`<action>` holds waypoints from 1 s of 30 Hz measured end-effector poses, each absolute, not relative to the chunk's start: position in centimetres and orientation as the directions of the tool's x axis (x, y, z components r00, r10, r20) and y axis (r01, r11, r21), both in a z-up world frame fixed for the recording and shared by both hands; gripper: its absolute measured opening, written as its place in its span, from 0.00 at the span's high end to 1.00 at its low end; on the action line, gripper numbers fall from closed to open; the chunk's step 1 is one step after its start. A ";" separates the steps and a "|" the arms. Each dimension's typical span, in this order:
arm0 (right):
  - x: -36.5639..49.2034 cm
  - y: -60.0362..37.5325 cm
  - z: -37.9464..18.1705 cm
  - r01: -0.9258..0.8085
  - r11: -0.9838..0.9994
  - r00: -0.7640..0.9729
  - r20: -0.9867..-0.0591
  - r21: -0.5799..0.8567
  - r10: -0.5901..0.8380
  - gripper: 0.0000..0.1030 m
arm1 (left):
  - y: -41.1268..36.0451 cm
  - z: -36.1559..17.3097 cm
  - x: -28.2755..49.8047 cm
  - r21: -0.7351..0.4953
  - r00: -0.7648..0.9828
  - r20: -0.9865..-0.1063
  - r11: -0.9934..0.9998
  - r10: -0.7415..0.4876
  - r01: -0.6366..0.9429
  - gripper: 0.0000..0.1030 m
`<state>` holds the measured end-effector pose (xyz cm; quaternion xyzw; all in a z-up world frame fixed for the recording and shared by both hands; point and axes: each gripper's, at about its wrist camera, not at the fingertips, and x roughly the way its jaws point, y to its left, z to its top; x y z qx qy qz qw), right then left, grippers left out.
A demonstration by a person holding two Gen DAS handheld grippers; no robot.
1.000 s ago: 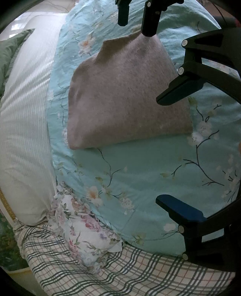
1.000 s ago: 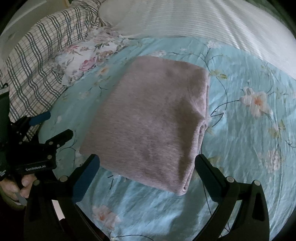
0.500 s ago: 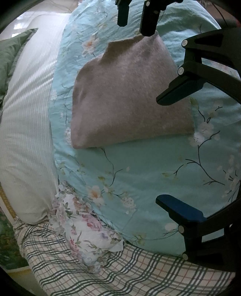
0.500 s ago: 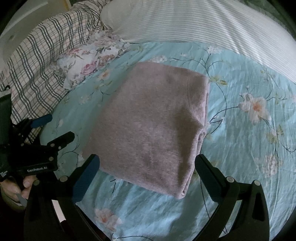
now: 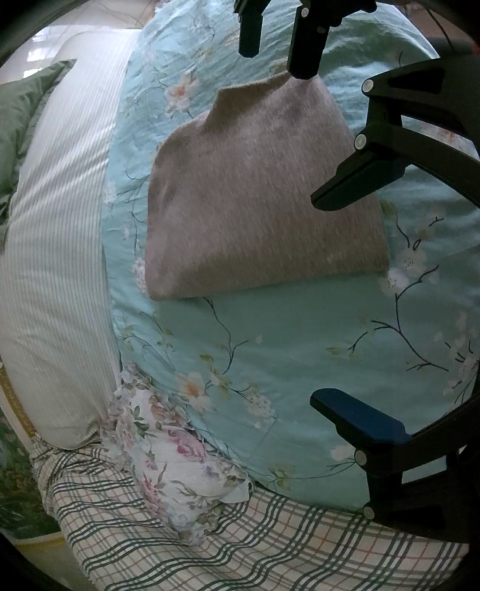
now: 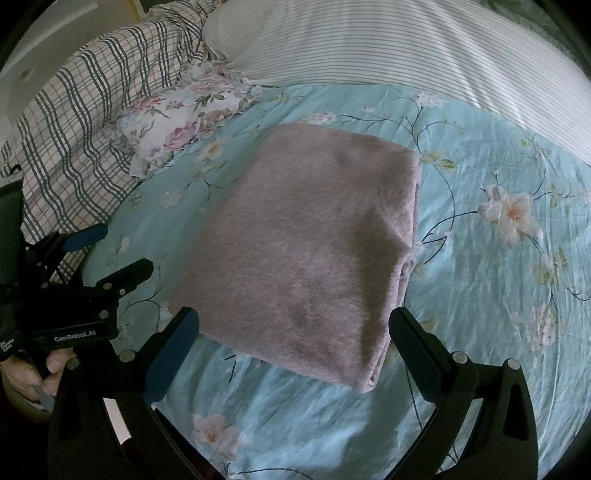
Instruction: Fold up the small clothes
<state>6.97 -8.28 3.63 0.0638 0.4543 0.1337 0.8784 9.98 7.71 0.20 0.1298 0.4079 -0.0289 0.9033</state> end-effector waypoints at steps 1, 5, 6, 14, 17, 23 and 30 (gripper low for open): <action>7.0 -8.3 3.6 -0.178 0.956 0.551 -0.781 0.234 0.294 0.01 | 7.7 0.2 10.0 0.211 0.666 -0.744 0.965 0.054 0.158 0.06; 6.9 -8.2 3.6 -0.178 0.956 0.552 -0.781 0.234 0.294 0.01 | 7.6 0.4 9.9 0.209 0.668 -0.742 0.965 0.052 0.158 0.06; 6.9 -8.2 3.7 -0.177 0.956 0.552 -0.780 0.235 0.294 0.01 | 7.5 0.4 9.9 0.209 0.669 -0.741 0.965 0.052 0.157 0.06; 6.7 -7.8 3.8 -0.177 0.956 0.554 -0.779 0.235 0.294 0.01 | 7.2 0.6 9.8 0.210 0.670 -0.740 0.965 0.054 0.154 0.06; 6.7 -7.8 3.8 -0.176 0.956 0.555 -0.778 0.235 0.294 0.01 | 7.3 0.6 9.8 0.209 0.671 -0.740 0.965 0.051 0.157 0.06; 6.7 -7.7 4.1 -0.176 0.955 0.555 -0.776 0.240 0.298 0.01 | 7.3 0.6 9.9 0.211 0.673 -0.737 0.965 0.054 0.153 0.06; 6.8 -7.7 4.2 -0.179 0.954 0.557 -0.775 0.239 0.298 0.01 | 7.0 0.8 9.7 0.212 0.675 -0.736 0.965 0.056 0.152 0.06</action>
